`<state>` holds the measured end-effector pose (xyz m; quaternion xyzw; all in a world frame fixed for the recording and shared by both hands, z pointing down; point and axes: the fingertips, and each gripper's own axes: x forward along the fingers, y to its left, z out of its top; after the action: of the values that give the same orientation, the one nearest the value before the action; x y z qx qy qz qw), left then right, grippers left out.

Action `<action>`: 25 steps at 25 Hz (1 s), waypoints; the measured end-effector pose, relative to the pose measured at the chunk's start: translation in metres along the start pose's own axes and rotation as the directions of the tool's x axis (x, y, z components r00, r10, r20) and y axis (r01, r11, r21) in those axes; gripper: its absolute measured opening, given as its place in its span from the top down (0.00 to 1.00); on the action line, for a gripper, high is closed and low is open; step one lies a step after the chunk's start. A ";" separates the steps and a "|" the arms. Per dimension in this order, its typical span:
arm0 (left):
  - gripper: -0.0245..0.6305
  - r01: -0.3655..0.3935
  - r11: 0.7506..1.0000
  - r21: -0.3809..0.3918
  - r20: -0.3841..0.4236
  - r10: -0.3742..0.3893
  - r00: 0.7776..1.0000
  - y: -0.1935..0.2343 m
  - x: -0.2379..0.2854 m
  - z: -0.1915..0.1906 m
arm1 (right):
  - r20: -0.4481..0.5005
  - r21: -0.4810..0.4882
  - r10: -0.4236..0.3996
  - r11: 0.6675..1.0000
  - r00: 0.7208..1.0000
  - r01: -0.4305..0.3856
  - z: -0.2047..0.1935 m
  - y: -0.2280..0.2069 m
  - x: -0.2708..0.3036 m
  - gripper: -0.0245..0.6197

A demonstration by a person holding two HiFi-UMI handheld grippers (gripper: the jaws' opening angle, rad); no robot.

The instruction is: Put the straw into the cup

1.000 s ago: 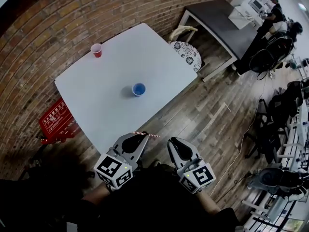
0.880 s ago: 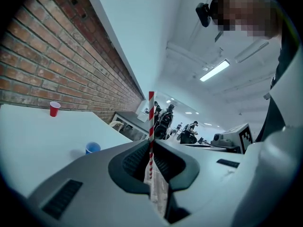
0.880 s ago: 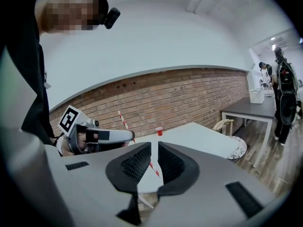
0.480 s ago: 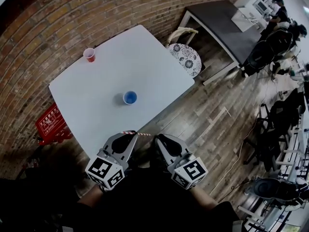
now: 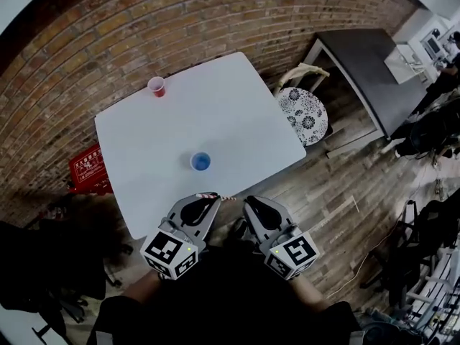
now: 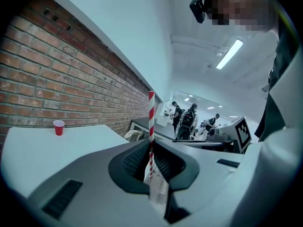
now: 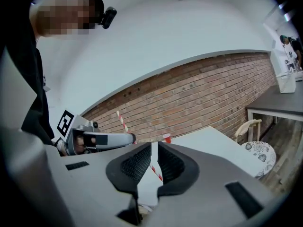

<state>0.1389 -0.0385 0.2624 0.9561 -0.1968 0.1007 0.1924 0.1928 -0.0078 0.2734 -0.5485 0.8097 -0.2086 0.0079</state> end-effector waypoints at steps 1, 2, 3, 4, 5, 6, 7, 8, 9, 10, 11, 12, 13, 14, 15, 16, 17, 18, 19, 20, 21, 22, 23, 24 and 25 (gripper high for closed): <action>0.90 -0.021 1.000 0.001 0.005 0.021 1.000 0.000 0.003 0.002 | 0.000 -0.001 0.017 1.000 1.000 -0.017 0.002 -0.004 0.000 0.91; 0.90 -0.043 0.999 0.000 0.009 0.043 0.999 0.001 0.005 0.003 | 0.000 0.003 0.031 1.000 1.000 -0.031 0.004 -0.009 0.001 0.91; 0.90 -0.065 0.998 -0.003 0.014 0.065 0.998 0.003 0.006 0.004 | 0.000 0.013 0.038 0.999 0.999 -0.038 0.006 -0.014 0.001 0.91; 0.90 -0.088 0.996 -0.006 0.019 0.088 0.996 0.005 0.008 0.005 | 0.001 0.027 0.041 0.999 0.999 -0.041 0.007 -0.020 0.002 0.91; 0.90 -0.111 0.994 -0.009 0.025 0.111 0.994 0.007 0.008 0.006 | 0.003 0.040 0.042 0.998 0.999 -0.042 0.008 -0.027 0.003 0.91; 0.90 -0.135 0.991 -0.013 0.030 0.135 0.990 0.010 0.008 0.006 | 0.002 0.052 0.045 0.998 0.999 -0.045 0.009 -0.032 0.004 0.91; 0.90 -0.159 0.987 -0.018 0.036 0.160 0.986 0.014 0.007 0.007 | -0.001 0.060 0.052 0.997 0.999 -0.051 0.009 -0.037 0.006 0.91; 0.90 -0.185 0.982 -0.023 0.042 0.186 0.982 0.017 0.006 0.007 | -0.007 0.065 0.063 0.996 0.998 -0.062 0.008 -0.039 0.008 0.91; 0.90 -0.212 0.977 -0.029 0.048 0.213 0.976 0.021 0.004 0.008 | -0.016 0.067 0.078 0.995 0.997 -0.077 0.007 -0.040 0.010 0.91; 0.90 -0.239 0.970 -0.035 0.054 0.241 0.969 0.025 0.002 0.008 | -0.024 0.066 0.096 0.993 0.995 -0.094 0.005 -0.040 0.012 0.91; 0.90 -0.265 0.963 -0.039 0.059 0.267 0.962 0.028 -0.001 0.009 | -0.033 0.064 0.114 0.992 0.993 -0.111 0.002 -0.039 0.014 0.91; 0.90 -0.288 0.957 -0.042 0.063 0.290 0.955 0.031 -0.005 0.009 | -0.041 0.060 0.128 0.990 0.991 -0.126 -0.001 -0.037 0.015 0.91; 0.90 -0.308 0.951 -0.042 0.067 0.310 0.948 0.034 -0.009 0.009 | -0.047 0.052 0.137 0.989 0.989 -0.135 -0.003 -0.034 0.017 0.91; 0.90 -0.324 0.945 -0.042 0.069 0.326 0.943 0.038 -0.013 0.008 | -0.050 0.041 0.141 0.989 0.989 -0.139 -0.005 -0.033 0.019 0.91; 0.90 -0.337 0.941 -0.042 0.069 0.339 0.938 0.043 -0.017 0.008 | -0.051 0.029 0.142 0.990 0.989 -0.141 -0.007 -0.031 0.022 0.91; 0.90 -0.347 0.937 -0.043 0.068 0.349 0.935 0.049 -0.021 0.007 | -0.050 0.020 0.142 0.990 0.989 -0.142 -0.008 -0.028 0.026 0.91; 0.90 -0.354 0.934 -0.045 0.066 0.357 0.932 0.055 -0.025 0.006 | -0.050 0.014 0.143 0.990 0.988 -0.143 -0.008 -0.026 0.030 0.91; 0.90 -0.358 0.932 -0.048 0.064 0.361 0.930 0.061 -0.028 0.005 | -0.051 0.009 0.146 0.989 0.988 -0.146 -0.008 -0.023 0.034 0.91; 0.90 -0.359 0.932 -0.050 0.063 0.362 0.930 0.067 -0.030 0.005 | -0.054 0.005 0.149 0.989 0.987 -0.149 -0.008 -0.020 0.039 0.91; 0.90 -0.356 0.933 -0.053 0.062 0.359 0.931 0.073 -0.032 0.006 | -0.061 0.001 0.151 0.988 0.987 -0.151 -0.008 -0.017 0.046 0.91; 0.90 -0.349 0.935 -0.057 0.062 0.352 0.934 0.079 -0.032 0.006 | -0.070 -0.002 0.152 0.988 0.986 -0.152 -0.007 -0.015 0.052 0.91; 0.90 -0.338 0.939 -0.059 0.060 0.342 0.938 0.084 -0.033 0.007 | -0.079 -0.003 0.150 0.989 0.985 -0.151 -0.007 -0.012 0.059 0.91; 0.90 -0.325 0.944 -0.060 0.060 0.328 0.943 0.088 -0.034 0.008 | -0.087 -0.005 0.148 0.989 0.985 -0.149 -0.006 -0.009 0.065 0.91; 0.90 -0.310 0.949 -0.061 0.059 0.313 0.948 0.092 -0.035 0.009 | -0.095 -0.011 0.143 0.989 0.985 -0.144 -0.005 -0.006 0.070 0.91; 0.90 -0.296 0.953 -0.062 0.058 0.300 0.952 0.096 -0.036 0.008 | -0.103 -0.017 0.135 0.990 0.986 -0.137 -0.005 -0.004 0.076 0.91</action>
<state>0.0682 -0.1111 0.2766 0.9129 -0.3476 0.0913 0.1935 0.1648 -0.0749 0.2951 -0.4807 0.8470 -0.2255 -0.0255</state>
